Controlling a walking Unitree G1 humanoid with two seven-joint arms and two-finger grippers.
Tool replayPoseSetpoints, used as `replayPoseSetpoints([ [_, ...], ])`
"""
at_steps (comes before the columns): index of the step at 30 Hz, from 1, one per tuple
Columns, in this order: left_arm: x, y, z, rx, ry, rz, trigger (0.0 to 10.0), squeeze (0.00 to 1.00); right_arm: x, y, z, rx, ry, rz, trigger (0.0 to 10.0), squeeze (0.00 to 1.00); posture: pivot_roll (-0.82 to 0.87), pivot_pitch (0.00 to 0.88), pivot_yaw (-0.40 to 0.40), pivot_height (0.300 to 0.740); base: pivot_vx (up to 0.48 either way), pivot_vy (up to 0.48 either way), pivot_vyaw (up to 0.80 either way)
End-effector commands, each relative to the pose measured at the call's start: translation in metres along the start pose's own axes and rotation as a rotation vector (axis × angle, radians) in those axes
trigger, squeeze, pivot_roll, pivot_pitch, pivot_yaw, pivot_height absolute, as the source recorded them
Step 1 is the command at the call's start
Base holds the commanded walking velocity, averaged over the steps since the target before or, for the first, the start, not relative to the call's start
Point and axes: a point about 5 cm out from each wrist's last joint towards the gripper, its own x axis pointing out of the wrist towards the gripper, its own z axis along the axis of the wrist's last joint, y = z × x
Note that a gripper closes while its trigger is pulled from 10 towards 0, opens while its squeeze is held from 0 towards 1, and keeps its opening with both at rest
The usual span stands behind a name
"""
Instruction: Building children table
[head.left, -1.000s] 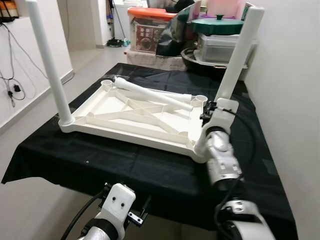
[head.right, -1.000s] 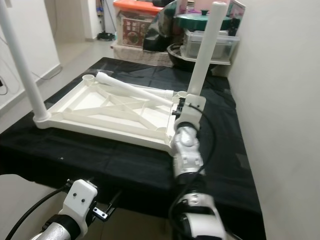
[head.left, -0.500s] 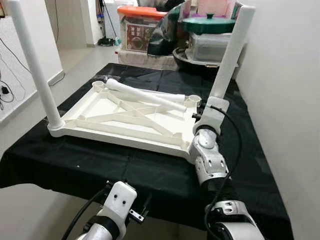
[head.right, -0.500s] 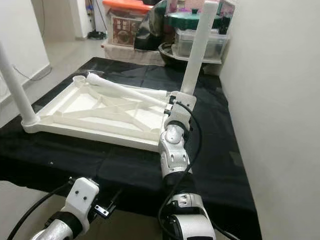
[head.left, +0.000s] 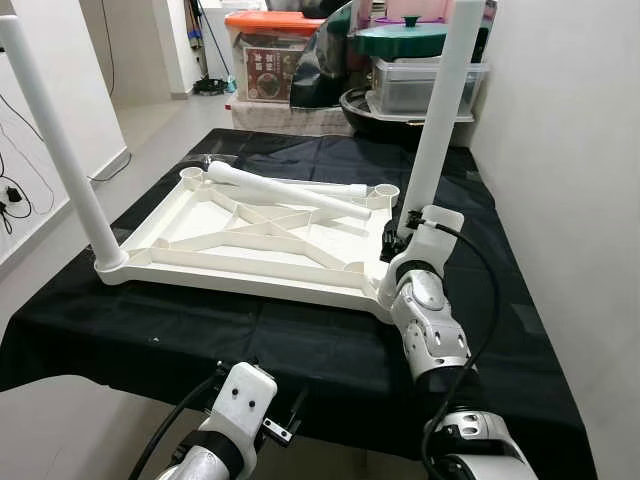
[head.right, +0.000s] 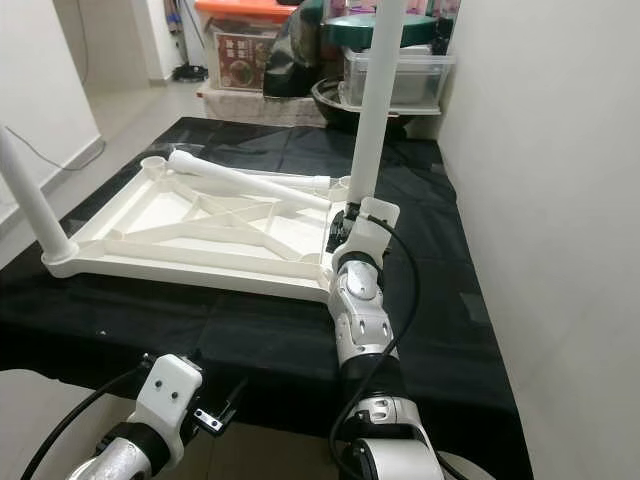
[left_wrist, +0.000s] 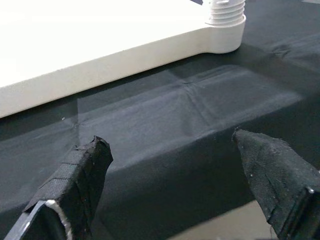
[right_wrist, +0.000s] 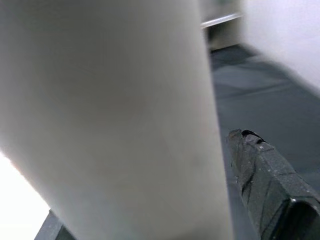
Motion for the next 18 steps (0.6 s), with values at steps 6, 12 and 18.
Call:
replayPoseSetpoints([
  [6, 0.002, 0.000, -0.004, -0.010, 0.012, 0.000, 10.0, 0.00, 0.010, -0.016, 0.017, -0.005, 0.059, 0.508, 10.0, 0.00, 0.11, 0.000, -0.038, 0.740, 0.000, 0.000, 0.00],
  [12, 0.003, -0.001, -0.003, -0.011, 0.009, -0.003, 10.0, 0.00, 0.000, -0.005, 0.026, -0.004, 0.155, 0.971, 10.0, 0.00, 0.14, 0.000, -0.053, 0.740, 0.000, 0.000, 0.00],
  [18, 0.002, -0.002, -0.002, -0.013, 0.001, -0.001, 10.0, 0.00, -0.010, 0.014, 0.020, -0.091, 0.235, 1.271, 10.0, 0.00, 0.15, 0.000, -0.061, 0.740, 0.000, 0.000, 0.00],
])
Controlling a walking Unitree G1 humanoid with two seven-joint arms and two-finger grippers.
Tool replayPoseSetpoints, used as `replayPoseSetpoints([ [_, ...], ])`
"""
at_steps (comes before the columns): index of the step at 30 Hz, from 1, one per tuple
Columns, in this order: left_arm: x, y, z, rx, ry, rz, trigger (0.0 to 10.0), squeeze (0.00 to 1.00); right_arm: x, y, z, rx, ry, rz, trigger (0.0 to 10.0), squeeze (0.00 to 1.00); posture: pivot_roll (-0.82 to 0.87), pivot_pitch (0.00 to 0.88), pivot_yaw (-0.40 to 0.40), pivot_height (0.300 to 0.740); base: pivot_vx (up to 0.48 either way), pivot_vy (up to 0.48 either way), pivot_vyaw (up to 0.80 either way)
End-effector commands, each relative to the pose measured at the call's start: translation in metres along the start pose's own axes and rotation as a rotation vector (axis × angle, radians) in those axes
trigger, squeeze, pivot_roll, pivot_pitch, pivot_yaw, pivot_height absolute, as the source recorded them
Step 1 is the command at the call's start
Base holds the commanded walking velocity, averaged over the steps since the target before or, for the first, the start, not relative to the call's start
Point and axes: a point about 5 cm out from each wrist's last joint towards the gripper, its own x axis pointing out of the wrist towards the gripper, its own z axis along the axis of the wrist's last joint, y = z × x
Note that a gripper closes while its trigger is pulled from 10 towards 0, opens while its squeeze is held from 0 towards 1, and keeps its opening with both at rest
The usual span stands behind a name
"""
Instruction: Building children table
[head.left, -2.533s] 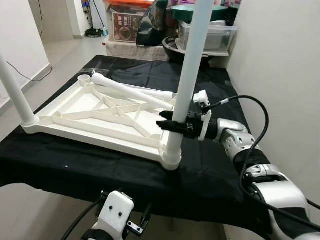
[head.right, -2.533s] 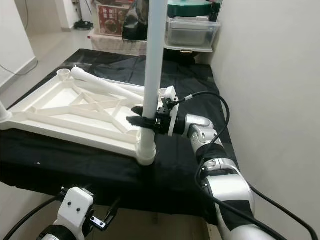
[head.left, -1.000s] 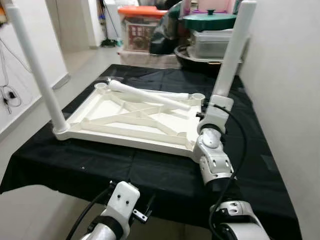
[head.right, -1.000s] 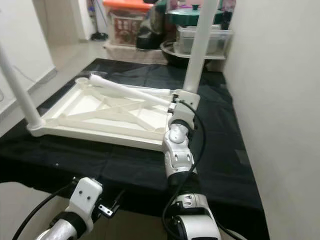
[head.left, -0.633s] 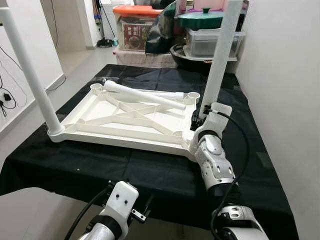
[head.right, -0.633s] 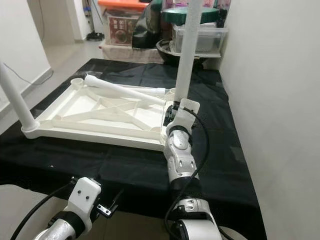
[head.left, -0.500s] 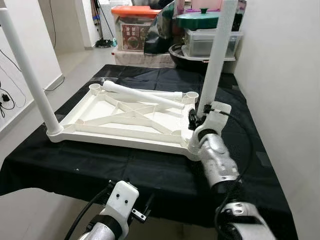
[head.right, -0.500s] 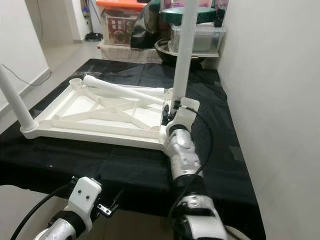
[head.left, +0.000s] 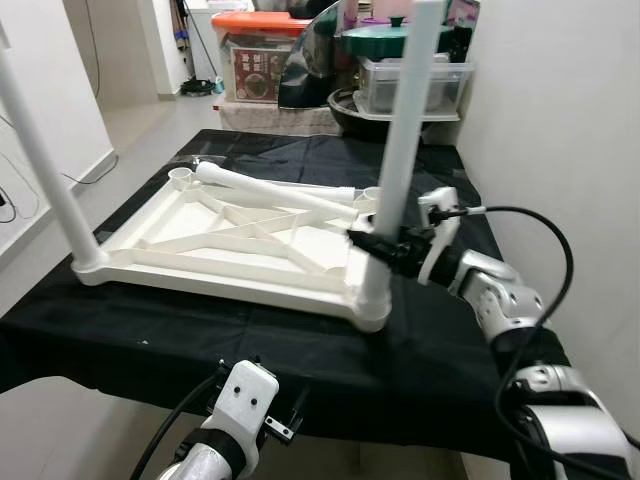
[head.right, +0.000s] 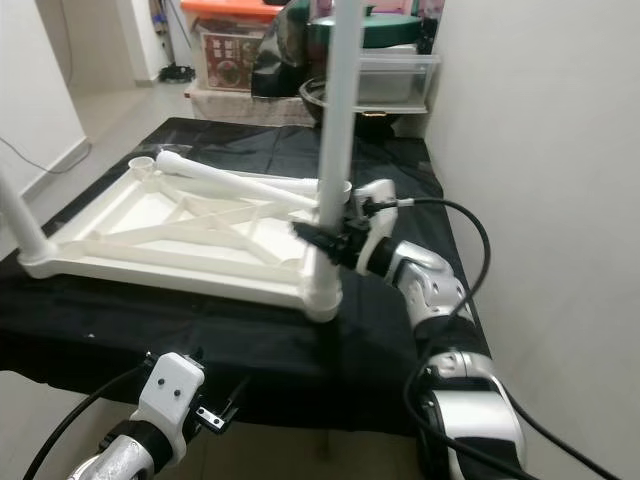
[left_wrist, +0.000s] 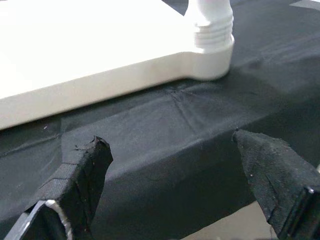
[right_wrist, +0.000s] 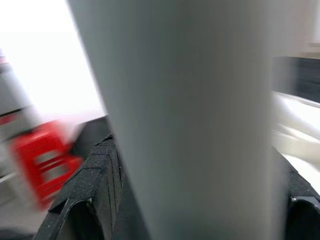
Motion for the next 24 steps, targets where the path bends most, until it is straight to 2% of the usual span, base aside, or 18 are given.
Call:
replayPoseSetpoints([
  [1, -0.002, -0.001, 0.001, -0.013, -0.018, -0.001, 10.0, 0.00, 0.015, 0.011, -0.006, -0.015, 0.053, 0.130, 10.0, 0.00, 0.16, 0.000, -0.067, 0.740, 0.000, 0.000, 0.00],
  [5, -0.006, -0.002, 0.009, -0.045, -0.092, -0.005, 10.0, 0.00, 0.024, 0.014, -0.012, -0.053, 0.119, 0.179, 10.0, 0.00, 0.15, 0.000, -0.065, 0.740, 0.000, 0.000, 0.00],
  [6, -0.007, -0.002, 0.012, -0.051, -0.117, 0.002, 10.0, 0.00, 0.026, 0.014, -0.015, -0.064, 0.130, 0.160, 0.0, 0.00, 0.15, 0.000, -0.067, 0.740, 0.000, 0.000, 0.00],
  [8, -0.007, -0.002, 0.012, -0.051, -0.117, 0.002, 10.0, 0.00, 0.026, 0.014, -0.015, -0.064, 0.130, 0.160, 0.0, 0.00, 0.15, 0.000, -0.067, 0.740, 0.000, 0.000, 0.00],
  [10, -0.008, -0.003, 0.015, -0.055, -0.144, 0.003, 10.0, 0.00, 0.027, 0.009, -0.021, -0.083, 0.136, 0.053, 0.0, 0.00, 0.15, 0.000, -0.070, 0.740, 0.000, 0.000, 0.00],
  [12, -0.008, -0.004, 0.016, -0.056, -0.148, 0.002, 10.0, 0.00, 0.026, 0.007, -0.023, -0.087, 0.135, 0.005, 0.0, 0.00, 0.15, 0.000, -0.070, 0.740, 0.000, 0.000, 0.00],
  [14, -0.008, -0.005, 0.015, -0.058, -0.147, 0.000, 10.0, 0.00, 0.022, -0.002, -0.029, -0.088, 0.121, -0.180, 0.0, 0.00, 0.14, 0.000, -0.067, 0.740, 0.000, 0.000, 0.00],
  [15, -0.008, -0.005, 0.015, -0.058, -0.147, 0.000, 10.0, 0.00, 0.022, -0.002, -0.029, -0.088, 0.121, -0.180, 0.0, 0.00, 0.14, 0.000, -0.067, 0.740, 0.000, 0.000, 0.00],
  [16, -0.008, -0.005, 0.015, -0.057, -0.144, -0.001, 10.0, 0.00, 0.018, -0.007, -0.032, -0.070, 0.119, -0.276, 0.0, 0.00, 0.14, 0.000, -0.067, 0.740, 0.000, 0.000, 0.00],
  [17, -0.008, -0.005, 0.014, -0.059, -0.139, 0.000, 10.0, 0.00, 0.013, -0.013, -0.034, -0.052, 0.103, -0.423, 0.0, 0.00, 0.14, 0.000, -0.067, 0.740, 0.000, 0.000, 0.00],
  [18, -0.008, -0.005, 0.014, -0.059, -0.139, 0.000, 10.0, 0.00, 0.013, -0.013, -0.034, -0.052, 0.103, -0.423, 0.0, 0.00, 0.14, 0.000, -0.067, 0.740, 0.000, 0.000, 0.00],
  [19, -0.007, -0.004, 0.013, -0.061, -0.136, 0.001, 10.0, 0.00, 0.004, -0.021, -0.038, -0.038, 0.094, -0.615, 0.0, 0.00, 0.13, 0.000, -0.058, 0.740, 0.000, 0.000, 0.00],
  [20, -0.007, -0.004, 0.013, -0.061, -0.136, 0.001, 10.0, 0.00, 0.004, -0.021, -0.038, -0.038, 0.094, -0.615, 0.0, 0.00, 0.13, 0.000, -0.058, 0.740, 0.000, 0.000, 0.00],
  [21, -0.007, -0.003, 0.012, -0.063, -0.135, 0.002, 10.0, 0.00, -0.003, -0.025, -0.040, -0.028, 0.091, -0.742, 0.0, 0.00, 0.13, 0.000, -0.058, 0.740, 0.000, 0.000, 0.00],
  [22, -0.007, -0.003, 0.012, -0.063, -0.135, 0.002, 10.0, 0.00, -0.003, -0.025, -0.040, -0.028, 0.091, -0.742, 0.0, 0.00, 0.13, 0.000, -0.058, 0.740, 0.000, 0.000, 0.00],
  [23, -0.006, -0.003, 0.011, -0.064, -0.134, 0.003, 10.0, 0.00, -0.013, -0.028, -0.044, 0.001, 0.068, -0.943, 0.0, 0.00, 0.12, 0.000, -0.049, 0.740, 0.000, 0.000, 0.00],
  [24, -0.006, -0.003, 0.011, -0.064, -0.134, 0.003, 10.0, 0.00, -0.013, -0.028, -0.044, 0.001, 0.068, -0.943, 0.0, 0.00, 0.12, 0.000, -0.049, 0.740, 0.000, 0.000, 0.00],
])
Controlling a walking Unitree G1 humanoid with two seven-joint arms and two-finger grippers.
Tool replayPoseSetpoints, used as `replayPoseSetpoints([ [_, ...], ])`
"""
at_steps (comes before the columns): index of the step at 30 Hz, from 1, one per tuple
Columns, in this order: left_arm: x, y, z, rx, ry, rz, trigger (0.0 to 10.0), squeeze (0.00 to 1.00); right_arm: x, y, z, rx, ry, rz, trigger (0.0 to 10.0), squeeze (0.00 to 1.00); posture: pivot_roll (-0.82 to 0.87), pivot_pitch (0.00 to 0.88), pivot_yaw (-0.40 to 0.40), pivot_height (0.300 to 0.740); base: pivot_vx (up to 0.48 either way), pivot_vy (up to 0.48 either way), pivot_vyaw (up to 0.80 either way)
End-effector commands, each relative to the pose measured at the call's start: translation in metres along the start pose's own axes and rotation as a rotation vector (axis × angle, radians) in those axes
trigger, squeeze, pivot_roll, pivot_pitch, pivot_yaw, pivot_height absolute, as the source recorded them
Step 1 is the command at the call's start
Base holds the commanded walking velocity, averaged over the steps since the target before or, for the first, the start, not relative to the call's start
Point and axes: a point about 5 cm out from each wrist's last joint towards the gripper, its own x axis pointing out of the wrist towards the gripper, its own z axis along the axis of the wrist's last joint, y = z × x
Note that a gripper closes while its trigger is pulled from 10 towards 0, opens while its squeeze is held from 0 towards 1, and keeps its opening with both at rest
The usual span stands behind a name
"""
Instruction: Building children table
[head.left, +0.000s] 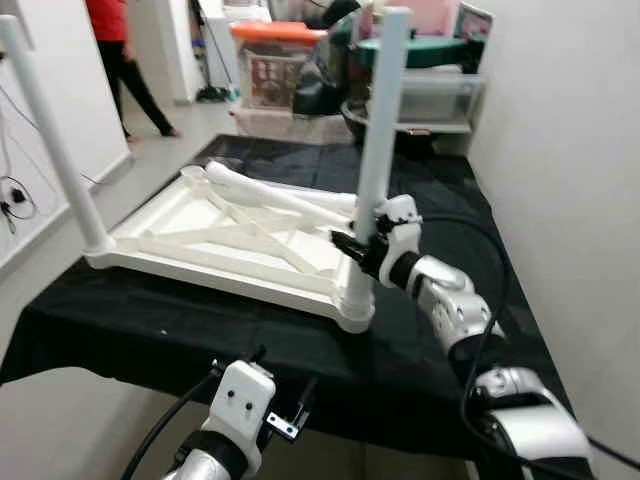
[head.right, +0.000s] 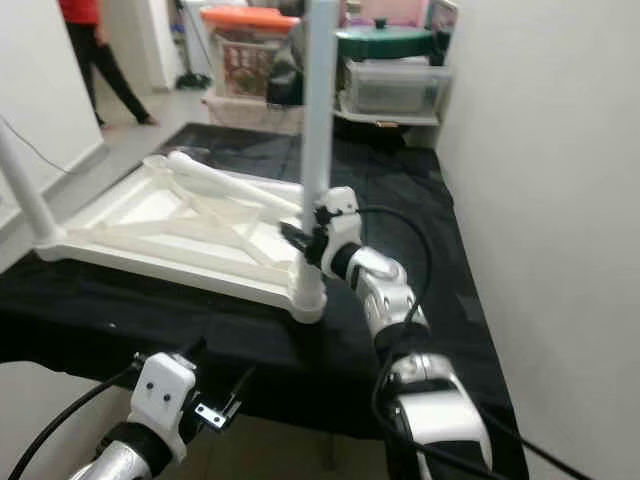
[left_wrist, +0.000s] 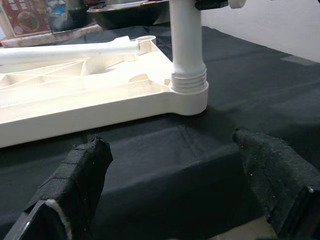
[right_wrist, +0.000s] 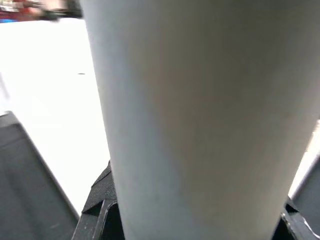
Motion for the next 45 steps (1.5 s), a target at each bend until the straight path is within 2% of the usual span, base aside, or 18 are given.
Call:
replayPoseSetpoints([
  [1, 0.001, 0.001, -0.003, -0.014, 0.006, 0.002, 10.0, 0.00, -0.011, -0.022, -0.019, 0.042, 0.075, -0.202, 0.0, 0.00, 0.12, 0.000, -0.049, 0.740, 0.000, 0.000, 0.00],
  [3, 0.002, 0.001, -0.004, -0.010, 0.006, -0.006, 10.0, 0.00, -0.026, -0.019, -0.031, 0.089, 0.065, -0.503, 0.0, 0.00, 0.11, 0.000, -0.045, 0.740, 0.000, 0.000, 0.00],
  [6, 0.002, 0.001, -0.004, -0.010, 0.006, -0.006, 10.0, 0.00, -0.026, -0.019, -0.031, 0.089, 0.065, -0.503, 0.0, 0.00, 0.11, 0.000, -0.045, 0.740, 0.000, 0.000, 0.00],
  [7, 0.003, 0.001, -0.004, -0.006, 0.006, -0.010, 10.0, 0.00, -0.030, -0.008, -0.036, 0.138, 0.060, -0.616, 0.0, 0.00, 0.12, 0.000, -0.048, 0.740, 0.000, 0.000, 0.00],
  [9, 0.003, 0.001, -0.004, -0.006, 0.006, -0.010, 10.0, 0.00, -0.030, -0.008, -0.036, 0.138, 0.060, -0.616, 0.0, 0.00, 0.12, 0.000, -0.048, 0.740, 0.000, 0.000, 0.00],
  [10, 0.004, 0.001, -0.004, -0.002, 0.005, -0.010, 10.0, 0.00, -0.029, 0.007, -0.041, 0.196, 0.065, -0.695, 0.0, 0.00, 0.13, 0.000, -0.058, 0.740, 0.000, 0.000, 0.00],
  [13, 0.004, 0.000, -0.004, 0.000, 0.005, -0.008, 10.0, 0.00, -0.026, 0.022, -0.044, 0.239, 0.072, -0.731, 0.3, 0.00, 0.13, 0.000, -0.064, 0.740, 0.000, 0.000, 0.00],
  [14, 0.005, 0.000, -0.004, 0.001, 0.005, -0.005, 10.0, 0.00, -0.019, 0.037, -0.043, 0.270, 0.064, -0.660, 10.0, 0.00, 0.13, 0.000, -0.065, 0.740, 0.000, 0.000, 0.00],
  [15, 0.005, 0.000, -0.004, 0.001, 0.005, -0.005, 10.0, 0.00, -0.019, 0.037, -0.043, 0.270, 0.064, -0.660, 10.0, 0.00, 0.13, 0.000, -0.065, 0.740, 0.000, 0.000, 0.00],
  [16, 0.005, 0.000, -0.004, 0.001, 0.006, -0.003, 10.0, 0.00, -0.013, 0.046, -0.040, 0.293, 0.022, -0.537, 10.0, 1.00, 0.12, 0.000, -0.063, 0.740, 0.000, 0.000, 0.00],
  [22, 0.007, 0.000, -0.004, -0.002, 0.007, -0.006, 10.0, 0.00, -0.011, 0.034, -0.029, 0.245, -0.089, -0.304, 10.0, 0.94, 0.12, 0.000, -0.062, 0.740, 0.000, 0.000, 0.00],
  [23, 0.007, -0.001, -0.005, -0.003, 0.007, -0.008, 10.0, 0.00, -0.012, 0.025, -0.028, 0.256, -0.089, -0.237, 10.0, 0.00, 0.11, 0.000, -0.061, 0.740, 0.000, 0.000, 0.00],
  [27, 0.009, -0.001, -0.006, -0.006, 0.005, -0.011, 10.0, 0.00, -0.021, 0.003, -0.021, 0.239, -0.014, 0.236, 10.0, 0.00, 0.11, 0.000, -0.063, 0.740, 0.000, 0.000, 0.00],
  [30, 0.010, -0.001, -0.006, -0.006, 0.005, -0.012, 10.0, 0.00, -0.023, 0.003, -0.021, 0.228, 0.012, 0.332, 10.0, 0.00, 0.11, 0.000, -0.066, 0.740, 0.000, 0.000, 0.00],
  [31, 0.010, 0.000, -0.006, -0.005, 0.005, -0.012, 10.0, 0.00, -0.026, 0.005, -0.020, 0.209, 0.043, 0.458, 10.0, 0.00, 0.12, 0.000, -0.067, 0.740, 0.000, 0.000, 0.00],
  [35, 0.010, 0.000, -0.006, -0.005, 0.005, -0.011, 10.0, 0.00, -0.028, 0.006, -0.020, 0.199, 0.064, 0.543, 10.0, 0.00, 0.12, 0.000, -0.068, 0.740, 0.000, 0.000, 0.00],
  [39, 0.009, 0.000, -0.004, 0.001, -0.001, -0.002, 10.0, 0.00, -0.024, 0.029, -0.020, 0.035, 0.161, 0.842, 10.0, 0.00, 0.14, 0.000, -0.078, 0.740, 0.000, 0.000, 0.00],
  [45, 0.008, 0.000, -0.004, 0.001, -0.003, 0.001, 10.0, 0.00, -0.020, 0.044, -0.018, -0.034, 0.187, 0.958, 10.0, 0.00, 0.14, 0.000, -0.080, 0.740, 0.000, 0.000, 0.00],
])
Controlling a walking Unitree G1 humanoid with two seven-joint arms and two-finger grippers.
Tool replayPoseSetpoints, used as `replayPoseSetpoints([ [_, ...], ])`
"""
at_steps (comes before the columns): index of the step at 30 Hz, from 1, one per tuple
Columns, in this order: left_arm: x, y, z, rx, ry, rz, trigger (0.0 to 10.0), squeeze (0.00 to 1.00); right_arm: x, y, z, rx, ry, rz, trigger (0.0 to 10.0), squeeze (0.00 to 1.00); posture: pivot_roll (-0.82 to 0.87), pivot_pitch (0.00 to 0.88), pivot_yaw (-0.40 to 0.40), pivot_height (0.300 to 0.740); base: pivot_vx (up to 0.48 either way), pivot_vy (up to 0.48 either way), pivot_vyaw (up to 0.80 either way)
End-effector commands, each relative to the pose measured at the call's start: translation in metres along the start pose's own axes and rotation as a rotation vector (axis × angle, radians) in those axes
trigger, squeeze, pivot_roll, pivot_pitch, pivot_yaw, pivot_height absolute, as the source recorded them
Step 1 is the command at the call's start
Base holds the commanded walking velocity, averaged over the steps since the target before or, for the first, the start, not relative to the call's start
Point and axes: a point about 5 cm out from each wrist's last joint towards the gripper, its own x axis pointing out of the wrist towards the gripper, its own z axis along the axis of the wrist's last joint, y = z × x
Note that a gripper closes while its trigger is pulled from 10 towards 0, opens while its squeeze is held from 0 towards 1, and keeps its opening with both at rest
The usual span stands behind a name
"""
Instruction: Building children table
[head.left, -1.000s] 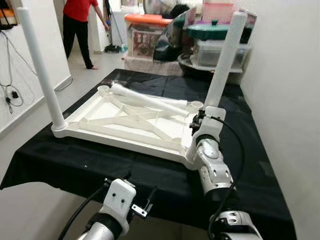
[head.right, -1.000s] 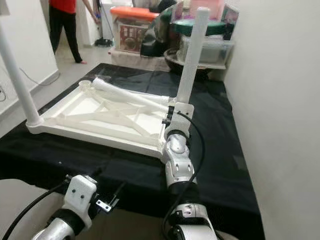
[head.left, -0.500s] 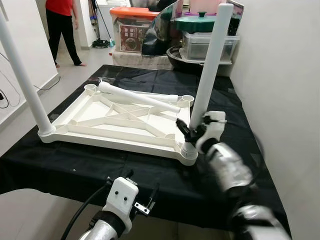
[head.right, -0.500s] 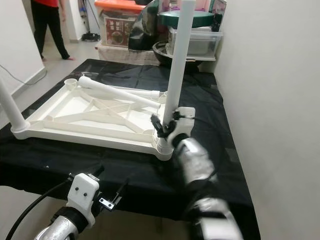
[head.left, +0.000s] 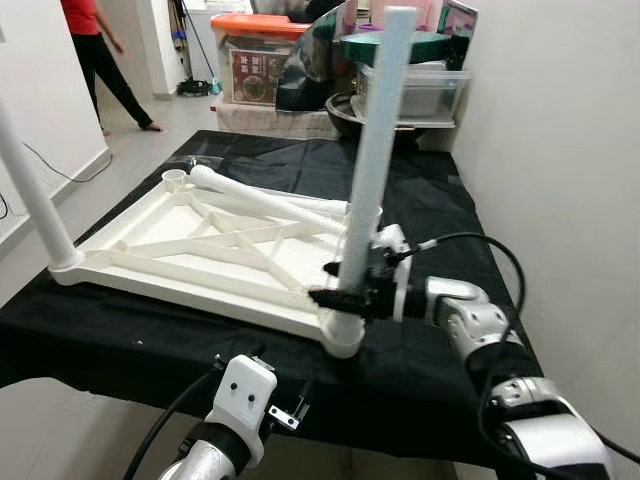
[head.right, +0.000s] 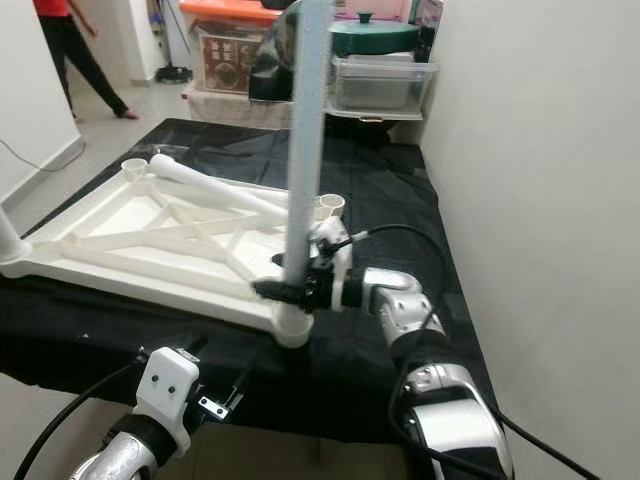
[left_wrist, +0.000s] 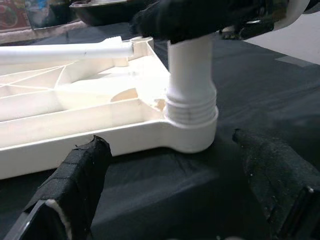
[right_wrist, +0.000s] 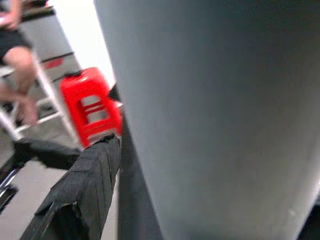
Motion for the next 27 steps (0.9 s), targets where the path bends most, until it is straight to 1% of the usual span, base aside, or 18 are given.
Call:
replayPoseSetpoints([
  [1, -0.001, -0.002, 0.001, -0.001, -0.004, -0.002, 10.0, 0.00, 0.010, 0.004, 0.000, -0.020, 0.038, 0.057, 10.0, 0.00, 0.14, 0.000, -0.080, 0.740, 0.000, 0.000, 0.00],
  [2, -0.001, -0.002, 0.001, -0.001, -0.004, -0.002, 10.0, 0.00, 0.010, 0.004, 0.000, -0.020, 0.038, 0.057, 10.0, 0.00, 0.14, 0.000, -0.080, 0.740, 0.000, 0.000, 0.00],
  [3, -0.001, -0.002, 0.001, -0.001, -0.005, -0.003, 10.0, 0.00, 0.014, 0.007, 0.000, -0.033, 0.050, 0.082, 2.3, 0.00, 0.15, 0.000, -0.080, 0.740, 0.000, 0.000, 0.00],
  [4, -0.001, -0.002, 0.001, -0.002, -0.004, -0.004, 10.0, 0.00, 0.018, 0.007, -0.001, -0.054, 0.052, 0.054, 0.0, 0.00, 0.15, 0.000, -0.080, 0.740, 0.000, 0.000, 0.00],
  [6, -0.001, -0.003, 0.000, -0.004, -0.003, -0.005, 10.0, 0.00, 0.018, -0.004, -0.004, -0.072, 0.024, -0.160, 0.0, 0.00, 0.14, 0.000, -0.081, 0.740, 0.000, 0.000, 0.00],
  [9, -0.001, -0.003, 0.000, -0.005, -0.003, -0.005, 10.0, 0.00, 0.016, -0.009, -0.004, -0.067, 0.010, -0.249, 0.0, 0.00, 0.14, 0.000, -0.081, 0.740, 0.000, 0.000, 0.00],
  [11, 0.000, -0.003, 0.000, -0.008, -0.002, -0.007, 10.0, 0.00, 0.006, -0.020, -0.007, -0.029, -0.030, -0.444, 0.0, 0.00, 0.13, 0.000, -0.078, 0.740, 0.000, 0.000, 0.00],
  [12, 0.000, -0.003, 0.000, -0.008, -0.002, -0.007, 10.0, 0.00, 0.006, -0.020, -0.007, -0.029, -0.030, -0.444, 0.0, 0.00, 0.13, 0.000, -0.078, 0.740, 0.000, 0.000, 0.00],
  [13, 0.000, -0.003, -0.001, -0.008, -0.002, -0.007, 10.0, 0.00, 0.000, -0.025, -0.008, 0.001, -0.056, -0.529, 0.0, 0.00, 0.13, 0.000, -0.078, 0.740, 0.000, 0.000, 0.00],
  [15, 0.000, -0.003, -0.001, -0.008, -0.002, -0.007, 10.0, 0.00, 0.000, -0.025, -0.008, 0.001, -0.056, -0.529, 0.0, 0.00, 0.13, 0.000, -0.078, 0.740, 0.000, 0.000, 0.00],
  [16, 0.001, -0.003, -0.001, -0.009, -0.001, -0.009, 10.0, 0.00, -0.010, -0.033, -0.011, 0.041, -0.079, -0.717, 0.0, 0.00, 0.12, 0.000, -0.075, 0.740, 0.000, 0.000, 0.00],
  [17, 0.001, -0.003, -0.001, -0.009, -0.001, -0.009, 10.0, 0.00, -0.010, -0.033, -0.011, 0.041, -0.079, -0.717, 0.0, 0.00, 0.12, 0.000, -0.075, 0.740, 0.000, 0.000, 0.00],
  [18, 0.001, -0.002, -0.001, -0.009, 0.000, -0.011, 10.0, 0.00, -0.020, -0.039, -0.015, 0.067, -0.081, -0.905, 0.0, 0.00, 0.12, 0.000, -0.070, 0.740, 0.000, 0.000, 0.00],
  [19, 0.001, -0.002, -0.001, -0.009, 0.000, -0.011, 10.0, 0.00, -0.020, -0.039, -0.015, 0.067, -0.081, -0.905, 0.0, 0.00, 0.12, 0.000, -0.070, 0.740, 0.000, 0.000, 0.00],
  [20, 0.001, -0.002, -0.002, -0.008, 0.002, -0.013, 10.0, 0.00, -0.035, -0.042, -0.020, 0.115, -0.101, -1.179, 0.0, 0.00, 0.11, 0.000, -0.067, 0.740, 0.000, 0.000, 0.00],
  [21, 0.001, -0.002, -0.002, -0.008, 0.002, -0.013, 10.0, 0.00, -0.035, -0.042, -0.020, 0.115, -0.101, -1.179, 0.0, 0.00, 0.11, 0.000, -0.067, 0.740, 0.000, 0.000, 0.00],
  [23, 0.002, -0.002, -0.003, -0.007, 0.004, -0.017, 10.0, 0.00, -0.049, -0.035, -0.029, 0.208, -0.138, -1.516, 0.0, 0.00, 0.11, 0.000, -0.065, 0.740, 0.000, 0.000, 0.00],
  [27, 0.003, -0.002, -0.003, -0.004, 0.005, -0.018, 10.0, 0.00, -0.034, -0.019, -0.035, 0.314, -0.182, -1.655, 0.0, 0.00, 0.12, 0.000, -0.073, 0.740, 0.000, 0.000, 0.00],
])
